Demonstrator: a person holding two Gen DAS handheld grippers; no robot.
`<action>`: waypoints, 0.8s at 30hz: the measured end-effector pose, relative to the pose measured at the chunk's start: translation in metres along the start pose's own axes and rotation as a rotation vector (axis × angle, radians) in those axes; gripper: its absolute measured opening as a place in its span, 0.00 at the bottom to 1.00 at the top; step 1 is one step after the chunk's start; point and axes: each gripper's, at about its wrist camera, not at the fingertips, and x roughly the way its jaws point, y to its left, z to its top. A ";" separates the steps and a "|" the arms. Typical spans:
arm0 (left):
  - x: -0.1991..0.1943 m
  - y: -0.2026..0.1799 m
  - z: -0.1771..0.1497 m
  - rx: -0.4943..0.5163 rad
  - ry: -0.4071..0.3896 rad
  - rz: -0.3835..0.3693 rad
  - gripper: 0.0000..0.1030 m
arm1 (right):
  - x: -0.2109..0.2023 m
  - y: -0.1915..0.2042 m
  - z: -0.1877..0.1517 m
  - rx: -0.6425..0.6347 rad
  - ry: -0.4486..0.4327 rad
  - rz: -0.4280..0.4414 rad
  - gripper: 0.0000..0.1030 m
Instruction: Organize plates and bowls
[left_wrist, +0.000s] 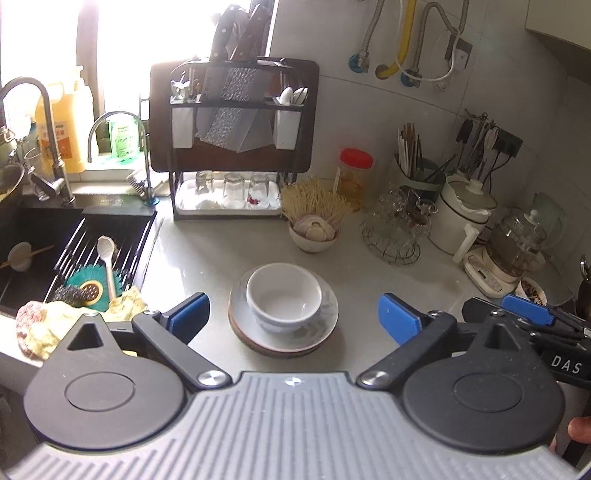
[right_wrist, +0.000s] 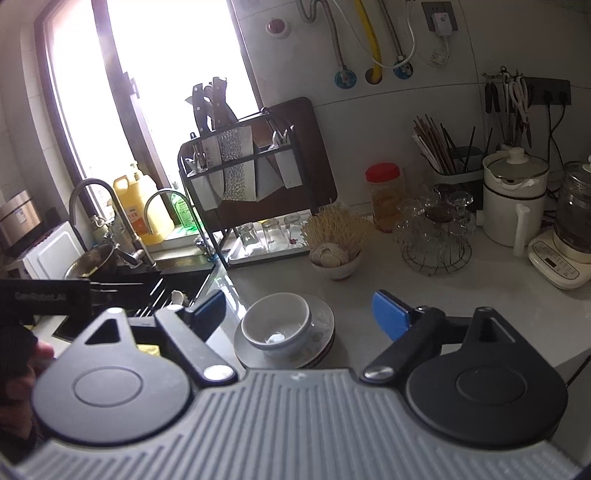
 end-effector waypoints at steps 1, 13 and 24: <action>-0.001 0.000 -0.002 -0.004 0.006 0.006 0.97 | -0.002 0.000 -0.002 -0.003 0.005 0.006 0.87; -0.021 -0.005 -0.031 -0.002 0.013 0.023 0.97 | -0.023 -0.006 -0.020 0.030 -0.006 -0.043 1.00; -0.031 -0.009 -0.044 -0.012 0.020 0.034 0.97 | -0.031 -0.004 -0.028 0.021 0.013 -0.046 1.00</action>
